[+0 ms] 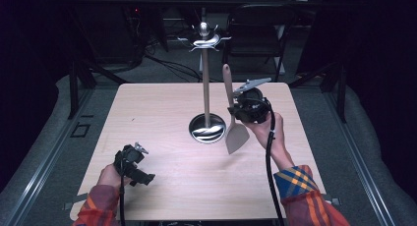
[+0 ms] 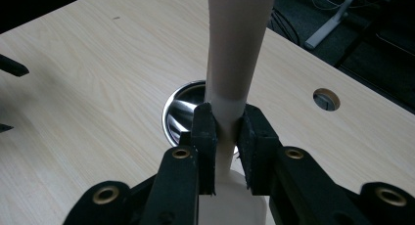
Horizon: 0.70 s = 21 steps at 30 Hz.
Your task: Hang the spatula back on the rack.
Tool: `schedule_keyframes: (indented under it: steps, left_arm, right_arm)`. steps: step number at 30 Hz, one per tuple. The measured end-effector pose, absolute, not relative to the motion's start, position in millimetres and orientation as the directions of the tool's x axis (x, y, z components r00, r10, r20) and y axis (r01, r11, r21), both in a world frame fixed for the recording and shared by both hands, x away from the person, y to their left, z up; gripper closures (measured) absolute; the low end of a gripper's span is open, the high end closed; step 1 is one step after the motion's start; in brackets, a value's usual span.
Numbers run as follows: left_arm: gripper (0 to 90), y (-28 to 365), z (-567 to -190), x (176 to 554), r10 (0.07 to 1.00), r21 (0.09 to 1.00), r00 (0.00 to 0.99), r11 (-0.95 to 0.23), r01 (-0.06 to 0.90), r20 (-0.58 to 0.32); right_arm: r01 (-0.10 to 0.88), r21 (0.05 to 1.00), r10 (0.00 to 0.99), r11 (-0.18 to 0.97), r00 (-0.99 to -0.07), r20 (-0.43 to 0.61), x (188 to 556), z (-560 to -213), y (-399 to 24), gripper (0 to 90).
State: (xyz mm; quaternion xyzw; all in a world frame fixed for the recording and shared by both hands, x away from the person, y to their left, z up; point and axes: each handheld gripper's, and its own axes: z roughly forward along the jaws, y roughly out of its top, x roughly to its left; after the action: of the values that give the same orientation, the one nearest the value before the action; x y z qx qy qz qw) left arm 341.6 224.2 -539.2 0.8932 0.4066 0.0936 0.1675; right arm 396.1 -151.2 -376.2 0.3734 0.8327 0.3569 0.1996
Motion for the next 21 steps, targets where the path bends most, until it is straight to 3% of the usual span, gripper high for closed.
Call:
schedule_keyframes:
  steps: [21]
  left_arm:
    - [0.2, 224.2, -539.4, 341.8, 0.757, 0.374, 0.653, -0.614, 0.695, 0.03]
  right_arm:
    - [0.456, 0.758, 0.776, 0.467, -0.622, -0.103, 406.1, -348.2, -139.3, 78.0]
